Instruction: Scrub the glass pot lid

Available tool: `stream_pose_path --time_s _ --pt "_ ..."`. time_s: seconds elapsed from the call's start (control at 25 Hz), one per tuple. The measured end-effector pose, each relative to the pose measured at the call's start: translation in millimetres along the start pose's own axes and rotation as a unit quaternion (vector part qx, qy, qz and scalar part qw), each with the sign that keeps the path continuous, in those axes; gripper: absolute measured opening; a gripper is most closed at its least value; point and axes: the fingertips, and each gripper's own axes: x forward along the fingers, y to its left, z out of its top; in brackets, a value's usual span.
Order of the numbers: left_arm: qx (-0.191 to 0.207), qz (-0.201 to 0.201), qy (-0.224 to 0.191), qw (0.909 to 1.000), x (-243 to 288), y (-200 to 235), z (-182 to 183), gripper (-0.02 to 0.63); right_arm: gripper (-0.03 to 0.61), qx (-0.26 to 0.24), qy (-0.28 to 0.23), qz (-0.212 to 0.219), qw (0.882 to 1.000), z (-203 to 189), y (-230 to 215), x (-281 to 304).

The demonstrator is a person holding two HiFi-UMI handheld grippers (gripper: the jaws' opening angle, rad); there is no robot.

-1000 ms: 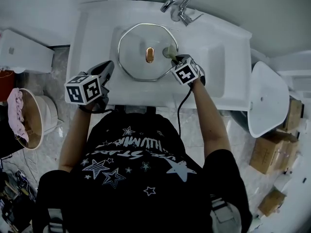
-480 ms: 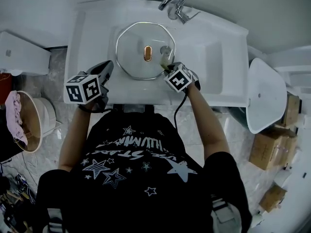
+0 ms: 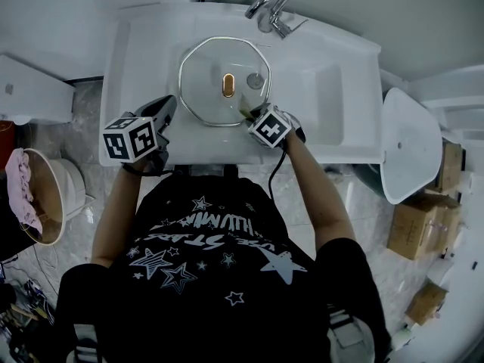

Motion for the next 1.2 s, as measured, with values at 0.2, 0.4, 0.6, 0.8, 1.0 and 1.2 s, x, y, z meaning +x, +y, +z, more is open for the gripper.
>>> stream_pose_path --time_s 0.2,0.4,0.6,0.8,1.0,1.2 --pt "0.000 -0.011 0.001 0.9999 -1 4 3 0.008 0.072 0.025 -0.001 -0.007 1.000 1 1 -5" --pt "0.002 -0.026 0.005 0.9996 -5 7 5 0.008 0.069 0.027 0.000 -0.014 1.000 6 9 -12" --pt "0.011 -0.044 0.019 0.9988 -7 16 3 0.008 0.067 0.032 0.014 -0.051 0.998 9 13 -22" --pt "0.024 -0.074 0.040 0.9962 -6 20 0 0.008 0.067 0.090 0.003 -0.103 0.991 6 9 -39" --pt "0.061 -0.103 0.066 0.9906 -5 23 -3 0.008 0.067 0.156 -0.050 -0.159 0.973 13 16 -59" --pt "0.074 -0.119 0.078 0.9871 -10 24 -9 0.008 0.067 0.192 -0.096 -0.193 0.957 25 28 -67"
